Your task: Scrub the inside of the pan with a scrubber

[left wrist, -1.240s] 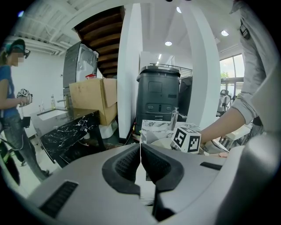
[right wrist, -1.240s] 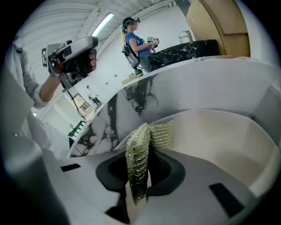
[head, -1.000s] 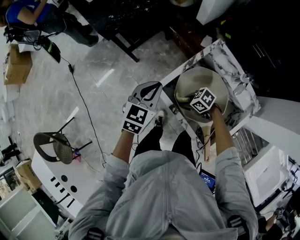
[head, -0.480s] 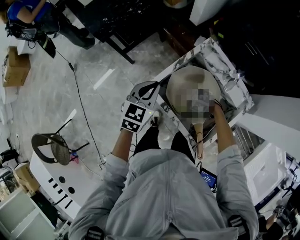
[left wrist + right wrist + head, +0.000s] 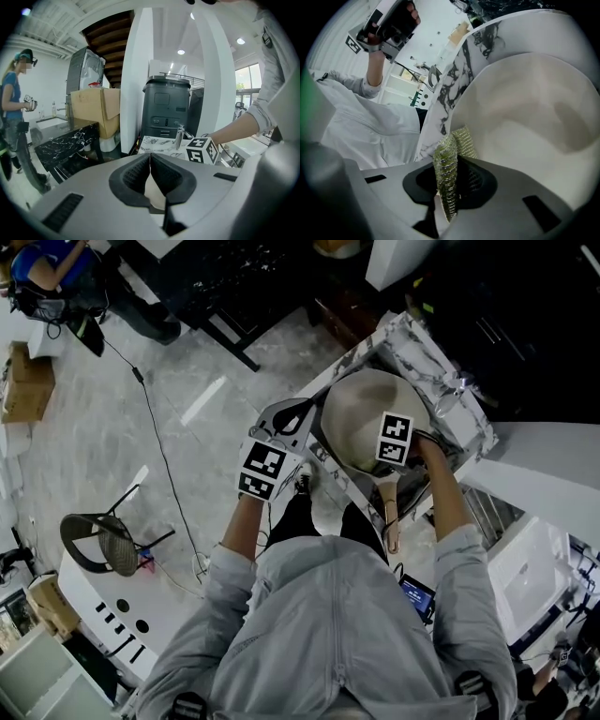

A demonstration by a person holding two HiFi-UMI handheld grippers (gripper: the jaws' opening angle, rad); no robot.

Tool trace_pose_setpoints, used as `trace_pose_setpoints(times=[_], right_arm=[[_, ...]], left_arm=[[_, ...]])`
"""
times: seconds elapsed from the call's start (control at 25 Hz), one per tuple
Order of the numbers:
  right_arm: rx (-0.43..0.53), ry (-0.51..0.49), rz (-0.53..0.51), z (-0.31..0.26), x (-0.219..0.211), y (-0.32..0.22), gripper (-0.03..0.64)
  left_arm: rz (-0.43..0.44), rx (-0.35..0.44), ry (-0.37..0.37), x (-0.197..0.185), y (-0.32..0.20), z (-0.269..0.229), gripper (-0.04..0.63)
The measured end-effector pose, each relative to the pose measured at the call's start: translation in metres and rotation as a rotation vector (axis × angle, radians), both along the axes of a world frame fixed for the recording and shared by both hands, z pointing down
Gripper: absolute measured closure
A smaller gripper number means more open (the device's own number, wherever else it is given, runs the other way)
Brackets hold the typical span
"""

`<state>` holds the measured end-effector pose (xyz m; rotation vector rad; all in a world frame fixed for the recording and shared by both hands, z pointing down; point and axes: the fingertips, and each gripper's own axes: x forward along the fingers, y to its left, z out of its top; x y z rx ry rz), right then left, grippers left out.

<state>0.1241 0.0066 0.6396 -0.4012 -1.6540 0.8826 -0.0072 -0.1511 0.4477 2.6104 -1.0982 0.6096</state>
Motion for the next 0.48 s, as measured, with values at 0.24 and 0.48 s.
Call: trace_pose_setpoints(times=[0.24,0.48], right_arm=[[-0.001,0.098,-0.104,-0.005,0.024,-0.001,0.534],[0.092,0.238,-0.162,0.006,0.058,-0.015,0.534]], left_arm=[[0.006,-0.003,-0.001,0.004,0.002,0.002,0.572],[0.011,-0.005,0.0,0.006,0.004,0.003,0.572]])
